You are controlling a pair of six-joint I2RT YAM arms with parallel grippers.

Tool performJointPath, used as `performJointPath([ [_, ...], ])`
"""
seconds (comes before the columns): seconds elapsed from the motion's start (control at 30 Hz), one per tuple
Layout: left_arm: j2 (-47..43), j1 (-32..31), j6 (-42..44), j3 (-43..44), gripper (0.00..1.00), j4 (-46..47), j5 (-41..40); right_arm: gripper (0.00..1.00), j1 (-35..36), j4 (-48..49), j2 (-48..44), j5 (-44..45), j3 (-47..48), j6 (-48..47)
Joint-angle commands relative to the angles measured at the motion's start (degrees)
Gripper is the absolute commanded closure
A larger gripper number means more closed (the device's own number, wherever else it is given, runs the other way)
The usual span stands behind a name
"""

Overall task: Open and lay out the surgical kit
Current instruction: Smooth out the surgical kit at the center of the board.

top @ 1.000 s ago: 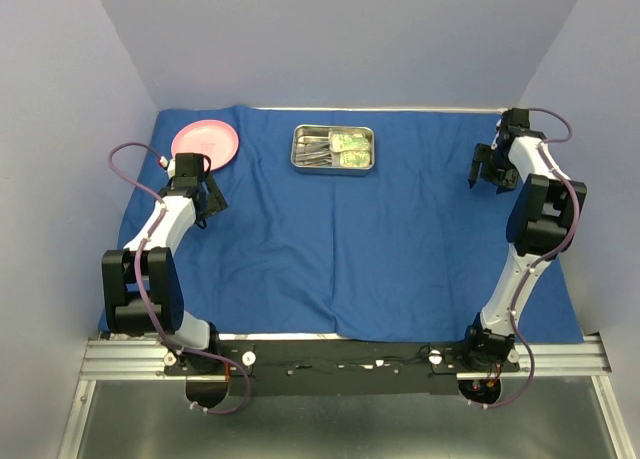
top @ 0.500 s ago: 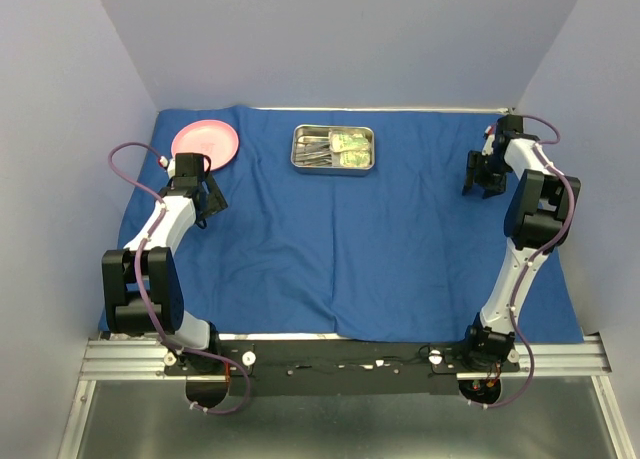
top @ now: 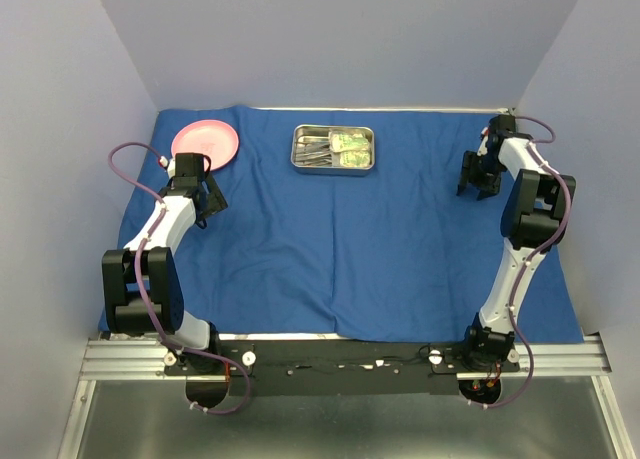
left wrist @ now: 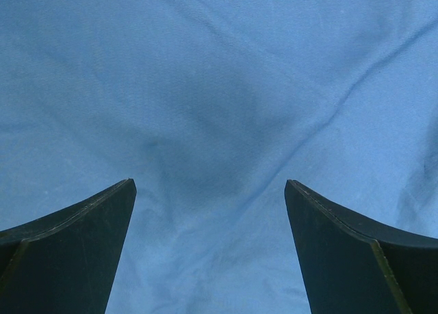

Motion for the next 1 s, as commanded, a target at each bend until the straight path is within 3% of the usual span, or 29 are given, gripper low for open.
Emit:
performJointPath([
  [0.0,-0.24,0.22,0.11,1.05,0.01,1.17,0.15,0.31,-0.48,0.60,-1.61,5.83,-0.83,-5.16],
  [0.43,1.26,0.22,-0.15,-0.44,0.01,2.58,-0.38,0.31,-8.22,4.03,-0.38,-6.90,0.22,-18.81],
  [0.97,0.64,0.22,-0.50,0.79,0.01,0.38,-4.07,0.31,-11.39,5.17,6.73,-9.02,7.17,-25.32],
])
